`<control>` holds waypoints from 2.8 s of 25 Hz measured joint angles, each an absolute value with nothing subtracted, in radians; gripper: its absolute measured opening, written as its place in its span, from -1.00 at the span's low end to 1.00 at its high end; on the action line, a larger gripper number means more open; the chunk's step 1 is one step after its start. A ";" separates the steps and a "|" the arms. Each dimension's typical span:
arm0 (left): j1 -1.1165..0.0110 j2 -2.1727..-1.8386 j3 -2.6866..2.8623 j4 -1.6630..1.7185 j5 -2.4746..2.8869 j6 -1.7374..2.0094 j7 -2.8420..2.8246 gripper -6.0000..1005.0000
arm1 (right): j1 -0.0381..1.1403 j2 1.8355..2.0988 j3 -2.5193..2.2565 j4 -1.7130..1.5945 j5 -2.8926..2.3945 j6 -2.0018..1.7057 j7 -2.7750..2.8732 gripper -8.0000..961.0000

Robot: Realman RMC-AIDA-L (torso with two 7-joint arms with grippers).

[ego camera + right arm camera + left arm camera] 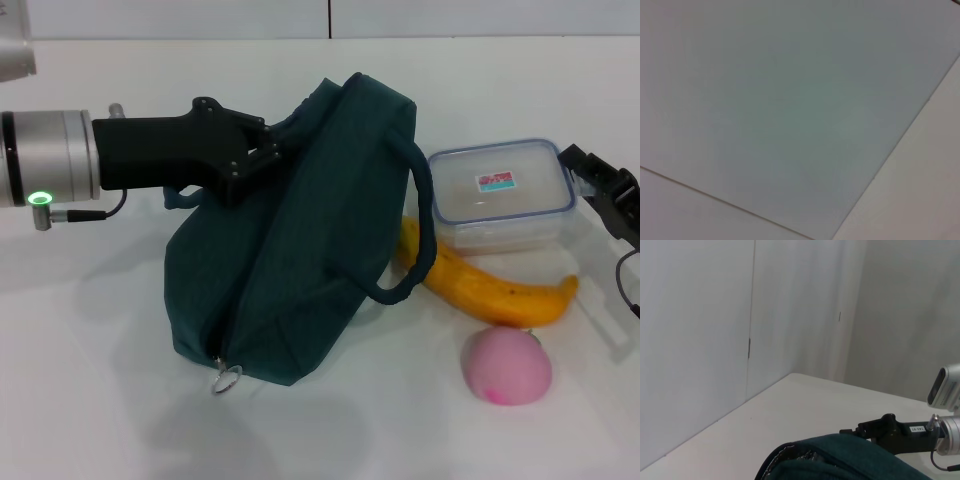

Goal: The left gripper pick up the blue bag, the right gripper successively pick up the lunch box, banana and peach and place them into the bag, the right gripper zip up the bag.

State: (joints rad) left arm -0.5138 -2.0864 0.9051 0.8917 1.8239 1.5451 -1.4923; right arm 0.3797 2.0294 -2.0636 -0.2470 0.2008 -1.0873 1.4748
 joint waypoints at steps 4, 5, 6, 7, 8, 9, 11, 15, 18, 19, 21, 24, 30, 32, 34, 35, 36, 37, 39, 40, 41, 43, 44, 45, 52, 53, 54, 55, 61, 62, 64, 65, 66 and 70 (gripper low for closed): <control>-0.514 -2.086 0.905 0.891 1.824 1.545 -1.485 -0.87 | 0.380 2.029 -2.063 -0.247 0.200 -1.087 1.463 -0.32; -0.514 -2.086 0.905 0.891 1.824 1.544 -1.485 -0.86 | 0.379 2.029 -2.063 -0.247 0.201 -1.082 1.460 -0.38; -0.514 -2.086 0.905 0.891 1.824 1.544 -1.485 -0.86 | 0.378 2.029 -2.062 -0.247 0.201 -1.075 1.459 -0.45; -0.514 -2.086 0.905 0.891 1.824 1.544 -1.485 -0.86 | 0.377 2.029 -2.062 -0.247 0.202 -1.069 1.459 -0.51; -0.514 -2.086 0.905 0.891 1.824 1.544 -1.485 -0.86 | 0.376 2.029 -2.061 -0.247 0.202 -1.063 1.459 -0.55; -0.515 -2.086 0.905 0.891 1.824 1.544 -1.485 -0.86 | 0.376 2.029 -2.060 -0.247 0.202 -1.061 1.459 -0.58; -0.515 -2.086 0.905 0.891 1.824 1.544 -1.483 -0.86 | 0.376 2.029 -2.058 -0.247 0.203 -1.058 1.457 -0.65; -0.515 -2.088 0.905 0.890 1.824 1.543 -1.482 -0.86 | 0.379 2.029 -2.057 -0.243 0.209 -1.055 1.424 -0.72; -0.515 -2.088 0.905 0.890 1.823 1.543 -1.482 -0.86 | 0.386 2.029 -2.059 -0.239 0.213 -1.049 1.417 -0.76; -0.515 -2.088 0.905 0.890 1.821 1.543 -1.482 -0.86 | 0.386 2.029 -2.059 -0.237 0.213 -1.049 1.414 -0.76; -0.514 -2.088 0.904 0.884 1.808 1.543 -1.482 -0.86 | 0.385 2.029 -2.057 -0.235 0.210 -1.058 1.385 -0.76; -0.512 -2.086 0.898 0.861 1.765 1.543 -1.482 -0.86 | 0.381 2.027 -2.059 -0.233 0.204 -1.099 1.305 -0.76; -0.490 -2.082 0.893 0.849 1.645 1.545 -1.483 -0.85 | 0.387 2.020 -2.060 -0.191 0.204 -1.196 1.211 -0.76; -0.483 -2.081 0.893 0.849 1.622 1.546 -1.483 -0.85 | 0.389 2.018 -2.061 -0.185 0.203 -1.225 1.183 -0.76; -0.475 -2.080 0.893 0.850 1.610 1.546 -1.482 -0.85 | 0.389 2.016 -2.060 -0.183 0.203 -1.251 1.149 -0.77; -0.472 -2.080 0.893 0.851 1.610 1.546 -1.482 -0.85 | 0.389 2.014 -2.057 -0.180 0.203 -1.265 1.133 -0.77; -0.471 -2.080 0.893 0.851 1.611 1.545 -1.480 -0.85 | 0.389 2.013 -2.056 -0.176 0.203 -1.273 1.129 -0.78; -0.471 -2.080 0.893 0.851 1.613 1.545 -1.477 -0.85 | 0.389 2.011 -2.054 -0.170 0.205 -1.284 1.124 -0.78; -0.471 -2.080 0.893 0.849 1.614 1.541 -1.471 -0.85 | 0.394 2.002 -2.054 -0.157 0.206 -1.317 1.123 -0.78; -0.470 -2.080 0.893 0.849 1.615 1.540 -1.468 -0.85 | 0.397 1.997 -2.054 -0.152 0.206 -1.335 1.123 -0.78; -0.470 -2.081 0.893 0.849 1.615 1.539 -1.464 -0.85 | 0.397 1.997 -2.054 -0.152 0.206 -1.335 1.123 -0.78; -0.468 -2.082 0.893 0.849 1.615 1.538 -1.458 -0.85 | 0.400 1.982 -2.052 -0.145 0.207 -1.388 1.117 -0.78; -0.468 -2.082 0.893 0.848 1.614 1.538 -1.457 -0.85 | 0.402 1.978 -2.042 -0.144 0.208 -1.395 1.110 -0.78; -0.467 -2.083 0.893 0.848 1.614 1.538 -1.456 -0.85 | 0.404 1.975 -2.031 -0.143 0.210 -1.398 1.103 -0.78; -0.474 -2.085 0.896 0.828 1.614 1.537 -1.447 -0.85 | 0.436 1.963 -1.974 -0.146 0.205 -1.464 1.056 -0.78; -0.475 -2.085 0.896 0.826 1.613 1.537 -1.447 -0.85 | 0.441 1.960 -1.974 -0.147 0.205 -1.472 1.056 -0.78; -0.476 -2.085 0.896 0.824 1.612 1.537 -1.446 -0.85 | 0.455 1.955 -1.974 -0.149 0.205 -1.476 1.057 -0.78; -0.477 -2.085 0.897 0.823 1.611 1.537 -1.446 -0.84 | 0.462 1.952 -1.974 -0.150 0.205 -1.476 1.057 -0.78; -0.485 -2.086 0.901 0.822 1.615 1.534 -1.424 -0.84 | 0.554 1.934 -1.947 -0.163 0.207 -1.503 1.062 -0.75; -0.488 -2.086 0.901 0.820 1.615 1.530 -1.421 -0.84 | 0.572 1.931 -1.946 -0.174 0.206 -1.513 1.064 -0.75; -0.495 -2.087 0.901 0.812 1.615 1.524 -1.420 -0.84 | 0.602 1.923 -1.946 -0.206 0.205 -1.527 1.071 -0.74; -0.499 -2.087 0.901 0.805 1.616 1.522 -1.420 -0.84 | 0.615 1.920 -1.946 -0.225 0.203 -1.533 1.074 -0.74; -0.504 -2.086 0.901 0.799 1.616 1.520 -1.420 -0.84 | 0.632 1.917 -1.947 -0.247 0.198 -1.540 1.078 -0.73; -0.517 -2.086 0.900 0.787 1.617 1.486 -1.418 -0.84 | 0.682 1.911 -1.945 -0.308 0.168 -1.554 1.085 -0.72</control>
State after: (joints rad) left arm -0.5169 -2.0862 0.9005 0.7873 1.6166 1.4863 -1.4184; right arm 0.6816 1.9114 -1.9446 -0.3079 0.1685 -1.5536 1.0853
